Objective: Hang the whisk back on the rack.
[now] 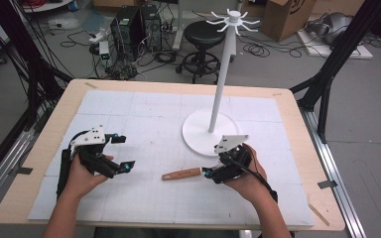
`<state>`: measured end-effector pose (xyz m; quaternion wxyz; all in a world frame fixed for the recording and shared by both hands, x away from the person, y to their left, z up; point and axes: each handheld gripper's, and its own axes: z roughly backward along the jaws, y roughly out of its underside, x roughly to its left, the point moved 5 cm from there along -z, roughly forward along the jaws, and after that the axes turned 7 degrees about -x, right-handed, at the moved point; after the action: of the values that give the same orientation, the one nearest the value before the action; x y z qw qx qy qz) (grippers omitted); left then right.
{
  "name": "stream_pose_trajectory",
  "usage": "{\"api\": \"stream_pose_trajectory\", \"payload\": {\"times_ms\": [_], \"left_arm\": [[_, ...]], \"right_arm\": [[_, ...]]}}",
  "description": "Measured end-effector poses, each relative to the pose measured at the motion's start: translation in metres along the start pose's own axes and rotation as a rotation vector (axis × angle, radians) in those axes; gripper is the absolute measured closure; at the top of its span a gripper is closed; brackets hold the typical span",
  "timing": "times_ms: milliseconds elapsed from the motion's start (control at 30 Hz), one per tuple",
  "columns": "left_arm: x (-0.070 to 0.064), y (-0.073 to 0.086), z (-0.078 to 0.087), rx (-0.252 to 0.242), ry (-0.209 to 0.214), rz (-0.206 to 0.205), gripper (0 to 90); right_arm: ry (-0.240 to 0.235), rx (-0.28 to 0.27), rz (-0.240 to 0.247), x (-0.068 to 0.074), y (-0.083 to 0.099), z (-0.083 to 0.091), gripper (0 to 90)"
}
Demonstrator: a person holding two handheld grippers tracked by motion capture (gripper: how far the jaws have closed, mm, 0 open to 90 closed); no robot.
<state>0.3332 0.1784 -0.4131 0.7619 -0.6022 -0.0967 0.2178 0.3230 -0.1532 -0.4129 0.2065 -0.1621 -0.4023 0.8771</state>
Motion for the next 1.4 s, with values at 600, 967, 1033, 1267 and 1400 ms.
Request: {"api": "stream_pose_trajectory", "payload": {"times_ms": [600,967,1033,1267,1400], "left_arm": [[0.000,-0.003,0.004,-0.017,-0.013,-0.008,1.6],[0.001,-0.004,0.005,-0.021,-0.020,-0.011,1.6],[0.001,-0.003,0.005,-0.018,-0.021,-0.012,1.6],[0.002,-0.003,0.004,-0.010,-0.015,-0.016,1.7],[0.000,-0.003,0.004,-0.012,-0.014,-0.018,1.6]], "right_arm": [[-0.127,0.357,0.159,0.023,0.007,-0.064,41.2],[-0.182,0.404,0.150,0.022,0.006,-0.067,52.6],[-0.185,0.406,0.150,0.023,0.006,-0.066,53.3],[-0.180,0.417,0.148,0.022,0.006,-0.065,59.8],[-0.190,0.429,0.164,0.024,0.005,-0.066,65.8]]}}
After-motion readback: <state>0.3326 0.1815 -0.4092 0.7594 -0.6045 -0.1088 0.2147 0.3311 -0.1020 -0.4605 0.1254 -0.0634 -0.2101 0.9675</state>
